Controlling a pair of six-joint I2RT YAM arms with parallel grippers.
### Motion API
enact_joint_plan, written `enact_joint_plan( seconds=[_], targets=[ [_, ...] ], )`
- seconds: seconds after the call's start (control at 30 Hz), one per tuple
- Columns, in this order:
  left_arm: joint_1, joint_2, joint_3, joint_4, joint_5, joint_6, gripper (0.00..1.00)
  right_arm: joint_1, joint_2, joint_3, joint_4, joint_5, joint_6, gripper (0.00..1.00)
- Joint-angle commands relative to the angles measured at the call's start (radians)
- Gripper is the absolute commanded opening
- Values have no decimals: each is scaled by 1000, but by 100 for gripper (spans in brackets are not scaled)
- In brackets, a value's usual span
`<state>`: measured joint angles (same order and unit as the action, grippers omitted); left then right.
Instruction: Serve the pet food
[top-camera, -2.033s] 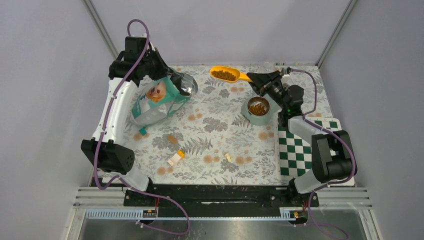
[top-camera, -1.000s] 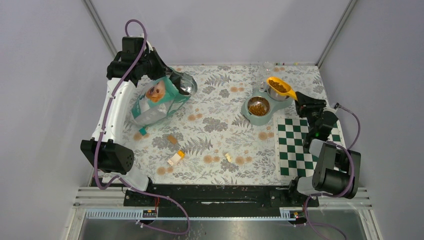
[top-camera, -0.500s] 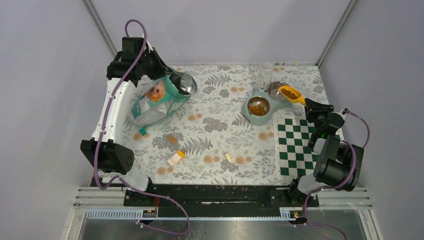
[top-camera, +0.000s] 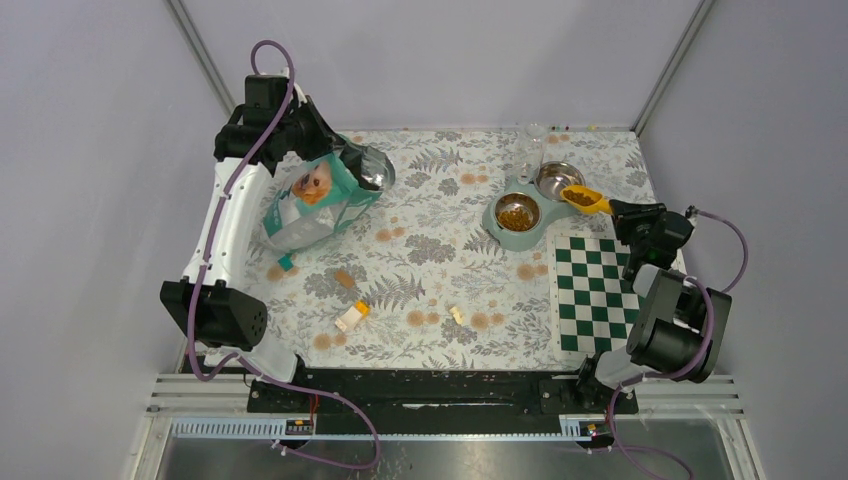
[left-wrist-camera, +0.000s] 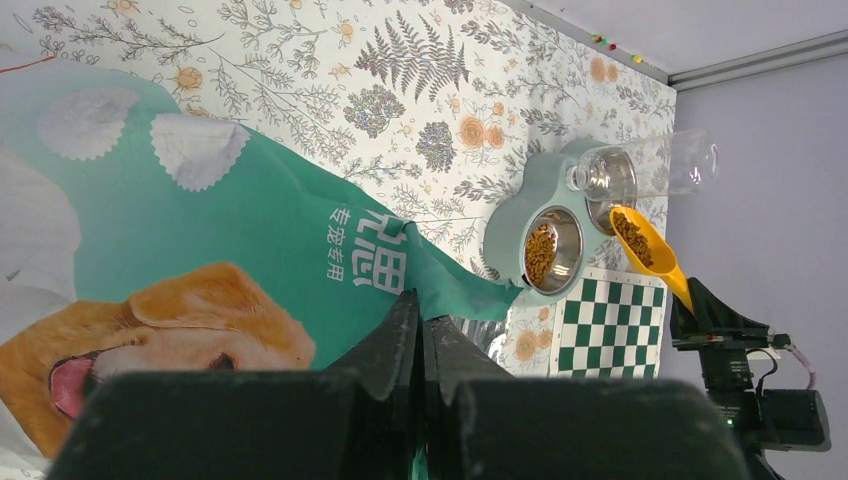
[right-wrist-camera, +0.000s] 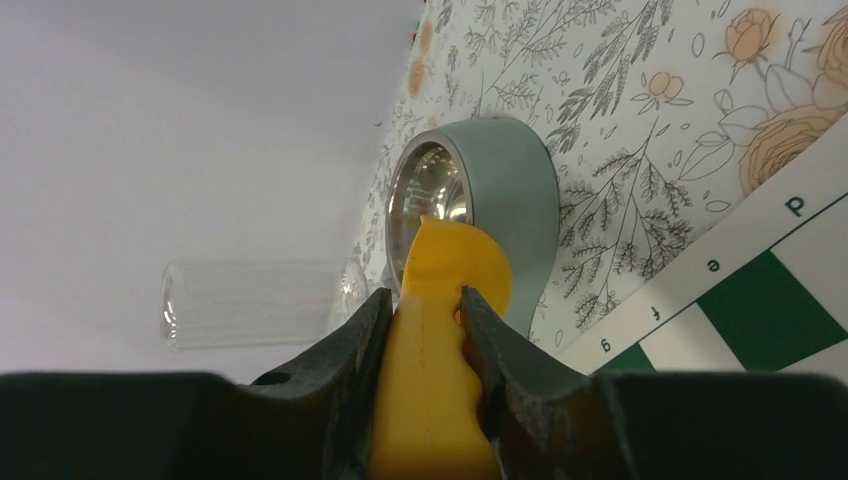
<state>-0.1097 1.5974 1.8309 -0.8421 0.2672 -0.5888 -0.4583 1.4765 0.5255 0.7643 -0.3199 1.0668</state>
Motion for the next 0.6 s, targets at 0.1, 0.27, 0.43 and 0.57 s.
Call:
enact_joint_plan(
  seconds=[0.1, 0.27, 0.43, 0.57],
  targets=[
    [1, -80, 18, 181, 45, -25, 0, 1, -53, 114, -180, 65, -112, 0],
    [1, -81, 21, 187, 50, -28, 0, 30, -74, 183, -292, 121, -166, 0],
    [2, -84, 10, 188, 54, -27, 0, 76, -79, 241, -376, 175, -228, 0],
    [1, -82, 10, 189, 58, -25, 0, 119, -91, 296, -438, 221, -289, 0]
  ],
)
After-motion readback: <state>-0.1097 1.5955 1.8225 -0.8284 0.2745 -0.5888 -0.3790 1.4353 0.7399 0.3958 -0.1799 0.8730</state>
